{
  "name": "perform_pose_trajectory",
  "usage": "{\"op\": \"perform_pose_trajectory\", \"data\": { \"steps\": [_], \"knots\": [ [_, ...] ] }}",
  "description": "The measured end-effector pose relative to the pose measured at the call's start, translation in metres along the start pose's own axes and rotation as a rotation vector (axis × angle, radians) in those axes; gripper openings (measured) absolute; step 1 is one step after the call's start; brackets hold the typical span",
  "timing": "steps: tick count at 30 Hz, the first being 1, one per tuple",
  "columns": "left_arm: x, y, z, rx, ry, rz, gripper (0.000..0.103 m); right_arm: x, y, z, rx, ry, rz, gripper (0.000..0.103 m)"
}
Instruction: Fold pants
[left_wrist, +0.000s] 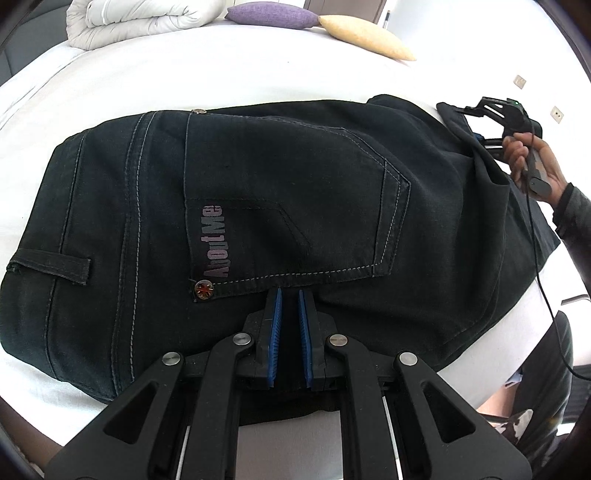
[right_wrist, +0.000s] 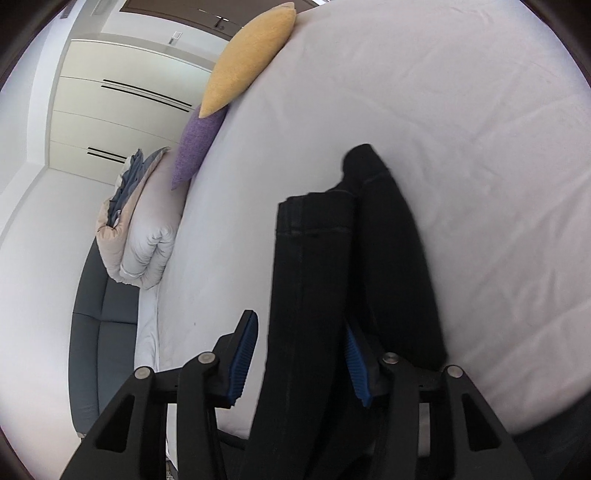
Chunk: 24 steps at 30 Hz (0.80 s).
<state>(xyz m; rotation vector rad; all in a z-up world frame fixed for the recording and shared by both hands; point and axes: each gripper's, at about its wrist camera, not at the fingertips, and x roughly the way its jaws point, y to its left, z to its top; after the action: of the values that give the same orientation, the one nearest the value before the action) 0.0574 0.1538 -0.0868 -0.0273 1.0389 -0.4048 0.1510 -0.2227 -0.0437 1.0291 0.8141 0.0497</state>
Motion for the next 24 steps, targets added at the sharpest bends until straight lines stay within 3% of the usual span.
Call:
{"op": "perform_pose_trajectory", "data": {
  "steps": [1, 2, 6, 11, 16, 20, 24],
  "knots": [
    [0.0, 0.0, 0.0, 0.001, 0.0, 0.0, 0.009, 0.0, 0.0, 0.001, -0.016, 0.011, -0.003, 0.011],
    [0.0, 0.001, 0.0, 0.002, 0.0, 0.0, 0.009, 0.001, 0.001, 0.002, -0.029, 0.02, -0.015, 0.005],
    [-0.001, 0.0, 0.0, 0.001, -0.001, 0.0, 0.009, -0.028, 0.014, 0.001, -0.081, -0.058, -0.033, 0.004],
    [-0.002, 0.002, -0.001, -0.002, -0.006, -0.005, 0.009, -0.123, 0.001, -0.011, -0.04, -0.213, 0.008, 0.004],
    [-0.005, 0.005, -0.002, -0.004, -0.009, -0.007, 0.009, -0.224, -0.063, -0.065, 0.077, -0.343, -0.024, 0.004],
    [-0.007, 0.004, -0.003, -0.002, -0.01, 0.0, 0.009, -0.254, -0.132, -0.113, 0.239, -0.373, -0.097, 0.004],
    [-0.009, -0.001, -0.005, 0.002, -0.014, 0.006, 0.009, -0.258, -0.157, -0.133, 0.302, -0.398, -0.069, 0.005]
  ]
}}
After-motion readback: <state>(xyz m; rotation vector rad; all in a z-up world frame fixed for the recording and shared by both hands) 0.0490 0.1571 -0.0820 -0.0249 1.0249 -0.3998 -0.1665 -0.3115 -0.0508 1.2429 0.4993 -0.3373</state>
